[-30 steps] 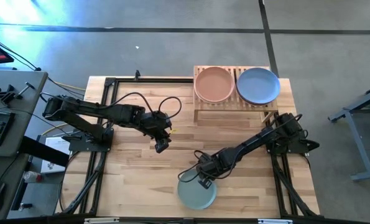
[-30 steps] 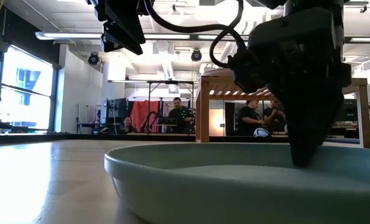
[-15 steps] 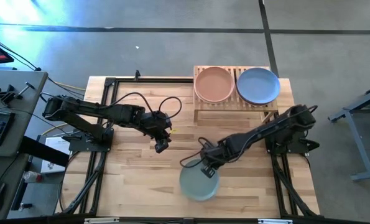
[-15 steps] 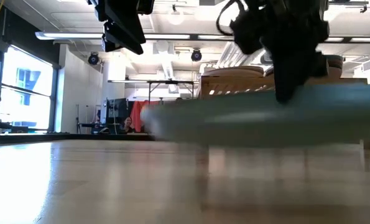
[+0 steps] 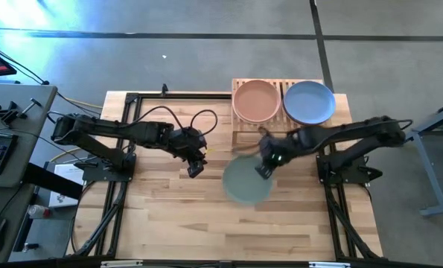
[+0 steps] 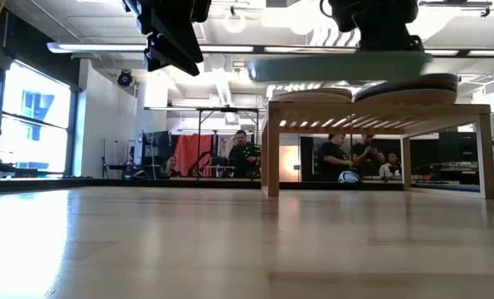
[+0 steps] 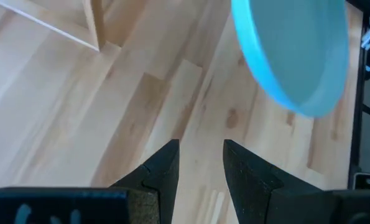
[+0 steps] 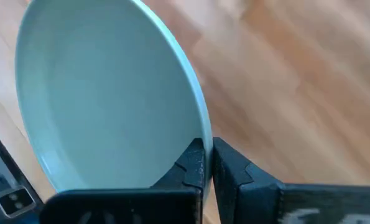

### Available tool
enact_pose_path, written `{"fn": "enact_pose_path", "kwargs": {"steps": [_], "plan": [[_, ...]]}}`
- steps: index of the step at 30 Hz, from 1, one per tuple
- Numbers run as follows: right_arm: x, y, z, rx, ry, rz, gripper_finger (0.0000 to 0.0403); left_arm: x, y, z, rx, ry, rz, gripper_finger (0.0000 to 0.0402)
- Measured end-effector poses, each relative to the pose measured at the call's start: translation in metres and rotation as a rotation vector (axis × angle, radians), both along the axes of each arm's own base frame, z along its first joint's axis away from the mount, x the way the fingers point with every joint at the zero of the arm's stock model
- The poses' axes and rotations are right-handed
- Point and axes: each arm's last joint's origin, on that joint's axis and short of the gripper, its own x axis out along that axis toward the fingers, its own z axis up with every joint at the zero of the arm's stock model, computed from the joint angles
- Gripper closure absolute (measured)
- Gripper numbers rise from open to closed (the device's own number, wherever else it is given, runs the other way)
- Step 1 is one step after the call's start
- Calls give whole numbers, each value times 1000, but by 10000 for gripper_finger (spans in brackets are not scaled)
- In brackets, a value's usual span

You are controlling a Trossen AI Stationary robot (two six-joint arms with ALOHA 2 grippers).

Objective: Place and stack plates onto a shelf
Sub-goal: Stack the light blue plate on top of the beige plate on the shelf

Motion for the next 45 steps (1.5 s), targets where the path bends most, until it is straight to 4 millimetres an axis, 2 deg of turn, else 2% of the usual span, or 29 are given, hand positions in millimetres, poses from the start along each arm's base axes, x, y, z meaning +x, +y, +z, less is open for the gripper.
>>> {"fn": "enact_pose_path", "kwargs": {"steps": [6,13,21,34,45], "plan": [[-23,-46,28,-69,-130,-62,403,1,18,1,31,-15,26,289],[-44,-96,56,-237,-325,-128,403,4,43,5,63,-77,82,289],[-60,-143,75,-415,-465,-173,403,1,69,7,72,-108,171,289],[-91,-198,96,-627,-618,-275,403,-7,100,7,77,-104,279,289],[-110,-220,112,-885,-633,-91,403,-12,115,7,73,-103,340,289]]}}
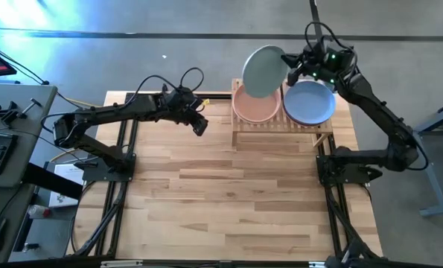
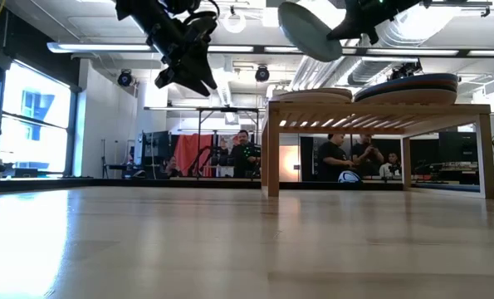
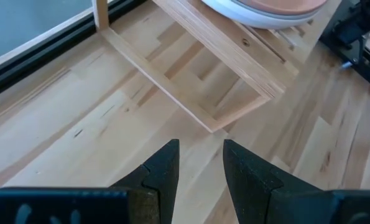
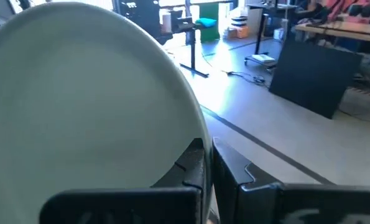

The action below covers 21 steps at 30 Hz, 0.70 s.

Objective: Place and stack plates onto a shelf
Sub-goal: Stack the light blue plate on top of the beige plate on the shelf

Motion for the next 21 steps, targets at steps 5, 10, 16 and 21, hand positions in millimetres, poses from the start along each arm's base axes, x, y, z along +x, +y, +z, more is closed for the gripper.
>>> {"fn": "enact_pose_path", "kwargs": {"steps": [5,10,16,21], "plan": [[0,-15,12,38,41,-29,403,0,1,0,0,0,2,289],[9,-34,13,160,123,-41,403,0,1,0,0,0,2,289],[18,-46,17,345,208,-49,403,0,1,0,1,1,3,289],[27,-53,16,464,286,-42,403,-1,1,0,22,9,26,289]]}}
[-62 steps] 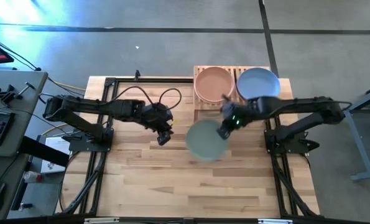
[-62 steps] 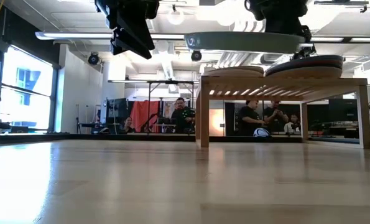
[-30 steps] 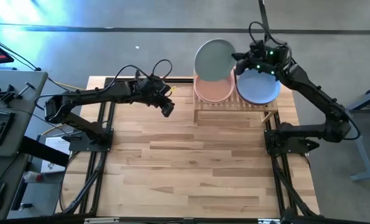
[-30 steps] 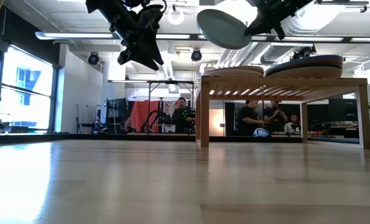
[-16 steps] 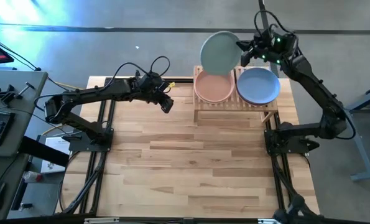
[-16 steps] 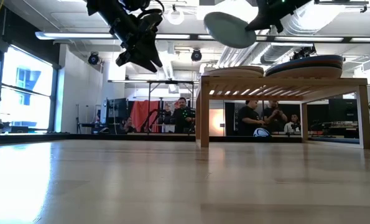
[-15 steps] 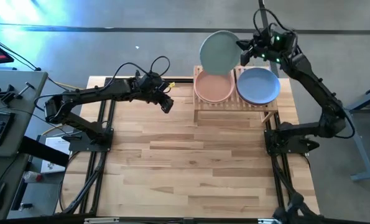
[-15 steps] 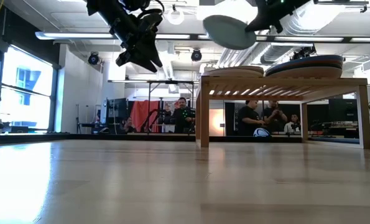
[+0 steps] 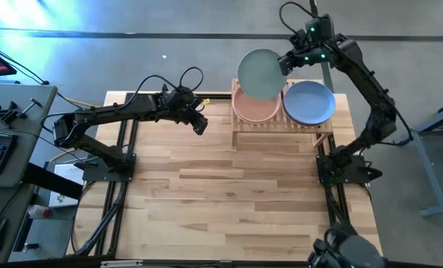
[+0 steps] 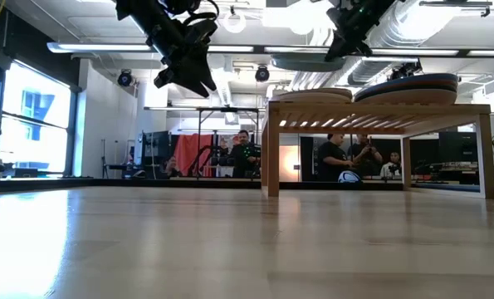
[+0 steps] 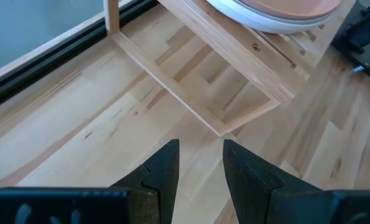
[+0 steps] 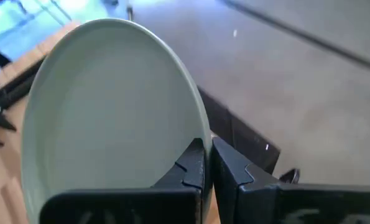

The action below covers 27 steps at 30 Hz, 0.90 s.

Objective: Place and stack plates onto a shelf
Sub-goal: Stack the light blue plate on top of the beige plate on the shelf

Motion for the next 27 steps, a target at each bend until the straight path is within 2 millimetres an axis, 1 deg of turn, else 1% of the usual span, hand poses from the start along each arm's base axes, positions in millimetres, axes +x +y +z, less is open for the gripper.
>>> {"fn": "enact_pose_path", "kwargs": {"steps": [6,12,17,27], "plan": [[13,-9,-23,128,89,31,403,0,0,0,8,3,9,289],[23,-9,-39,213,155,63,403,0,0,0,8,4,9,289],[30,-6,-46,254,186,87,403,0,0,0,8,4,9,289],[41,4,-48,269,200,114,403,0,0,0,8,4,10,289]]}}
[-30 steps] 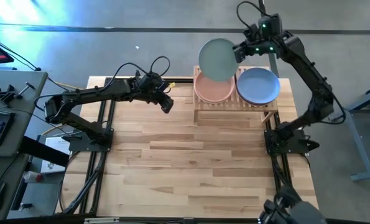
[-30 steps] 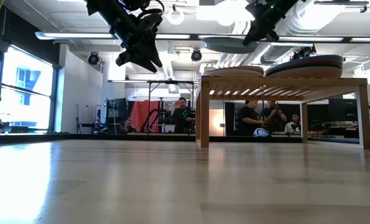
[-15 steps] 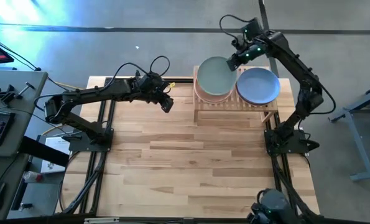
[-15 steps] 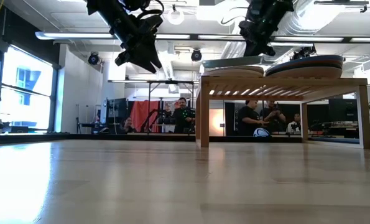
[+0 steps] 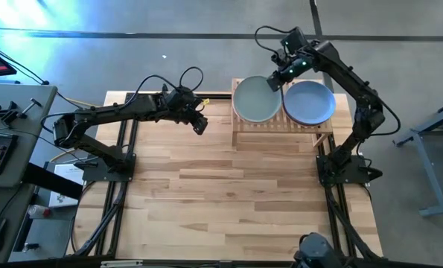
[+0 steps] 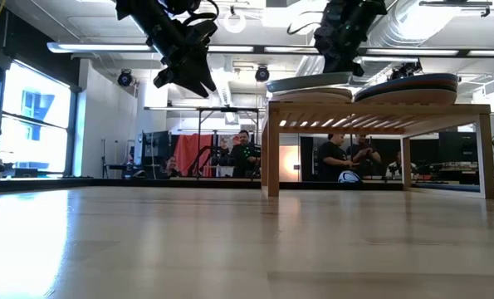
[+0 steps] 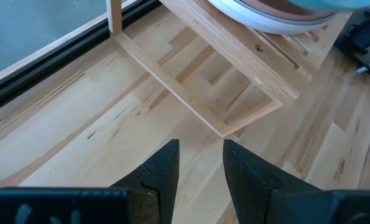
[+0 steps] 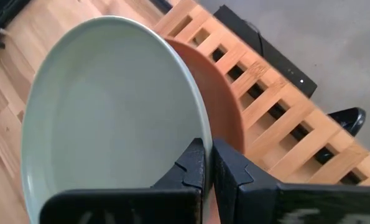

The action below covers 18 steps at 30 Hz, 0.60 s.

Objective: Place and stack plates onto a shelf
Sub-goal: Stack the light blue plate on top of the beige plate on the shelf

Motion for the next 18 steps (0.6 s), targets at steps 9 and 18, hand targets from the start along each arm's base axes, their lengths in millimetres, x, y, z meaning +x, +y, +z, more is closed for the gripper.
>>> {"fn": "enact_pose_path", "kwargs": {"steps": [9,18], "plan": [[3,2,-16,34,42,4,403,0,0,0,0,1,0,289],[5,-3,-14,-22,20,-7,402,0,0,0,1,1,0,289]]}}
